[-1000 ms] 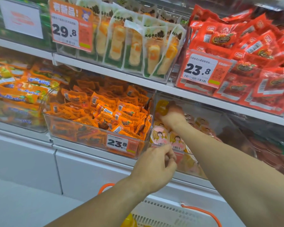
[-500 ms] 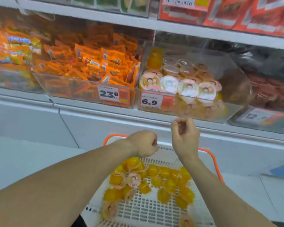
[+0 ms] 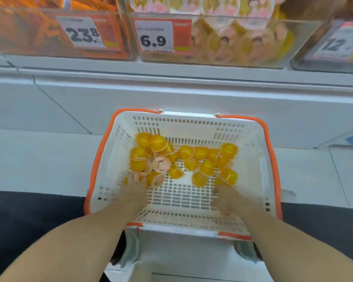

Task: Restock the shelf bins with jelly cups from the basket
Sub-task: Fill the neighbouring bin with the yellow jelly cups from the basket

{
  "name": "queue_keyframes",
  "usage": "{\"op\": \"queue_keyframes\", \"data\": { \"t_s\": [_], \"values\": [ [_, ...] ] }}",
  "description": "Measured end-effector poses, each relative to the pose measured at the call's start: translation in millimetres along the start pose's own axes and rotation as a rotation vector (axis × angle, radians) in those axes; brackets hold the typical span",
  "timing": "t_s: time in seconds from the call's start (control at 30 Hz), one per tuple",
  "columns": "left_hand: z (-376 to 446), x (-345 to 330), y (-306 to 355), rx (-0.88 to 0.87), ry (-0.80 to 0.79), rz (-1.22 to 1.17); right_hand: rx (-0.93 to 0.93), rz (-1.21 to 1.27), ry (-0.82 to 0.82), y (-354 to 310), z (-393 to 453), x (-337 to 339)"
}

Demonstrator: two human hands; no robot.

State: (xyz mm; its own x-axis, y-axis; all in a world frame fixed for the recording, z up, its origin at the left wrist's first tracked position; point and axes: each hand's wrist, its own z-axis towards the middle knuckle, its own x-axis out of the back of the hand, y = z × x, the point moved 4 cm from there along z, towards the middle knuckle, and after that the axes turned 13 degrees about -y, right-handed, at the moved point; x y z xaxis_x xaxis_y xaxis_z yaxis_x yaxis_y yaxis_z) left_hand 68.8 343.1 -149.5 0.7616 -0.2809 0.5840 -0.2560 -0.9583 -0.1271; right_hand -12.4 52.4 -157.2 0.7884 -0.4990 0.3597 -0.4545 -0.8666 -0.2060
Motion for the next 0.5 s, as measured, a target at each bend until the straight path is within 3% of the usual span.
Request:
{"op": "queue_keyframes", "data": {
  "t_s": [0.13, 0.3, 0.4, 0.5],
  "values": [
    [11.3, 3.2, -10.3, 0.013, 0.051, -0.029, -0.072, -0.102, 0.116, 4.2, 6.5, 10.6],
    [14.0, 40.0, -6.4, -0.034, 0.030, -0.184, -0.146, -0.185, -0.005, 22.1, 8.9, -17.1],
    [7.9, 63.1, -7.2, -0.114, -0.183, -0.447, -0.136, -0.134, 0.027, 23.0, 14.5, -23.2],
    [-11.7, 68.7, 7.0, -0.299, -0.548, -0.961, -0.086, -0.068, 0.070, 16.0, 15.8, -20.4]
  ]
}}
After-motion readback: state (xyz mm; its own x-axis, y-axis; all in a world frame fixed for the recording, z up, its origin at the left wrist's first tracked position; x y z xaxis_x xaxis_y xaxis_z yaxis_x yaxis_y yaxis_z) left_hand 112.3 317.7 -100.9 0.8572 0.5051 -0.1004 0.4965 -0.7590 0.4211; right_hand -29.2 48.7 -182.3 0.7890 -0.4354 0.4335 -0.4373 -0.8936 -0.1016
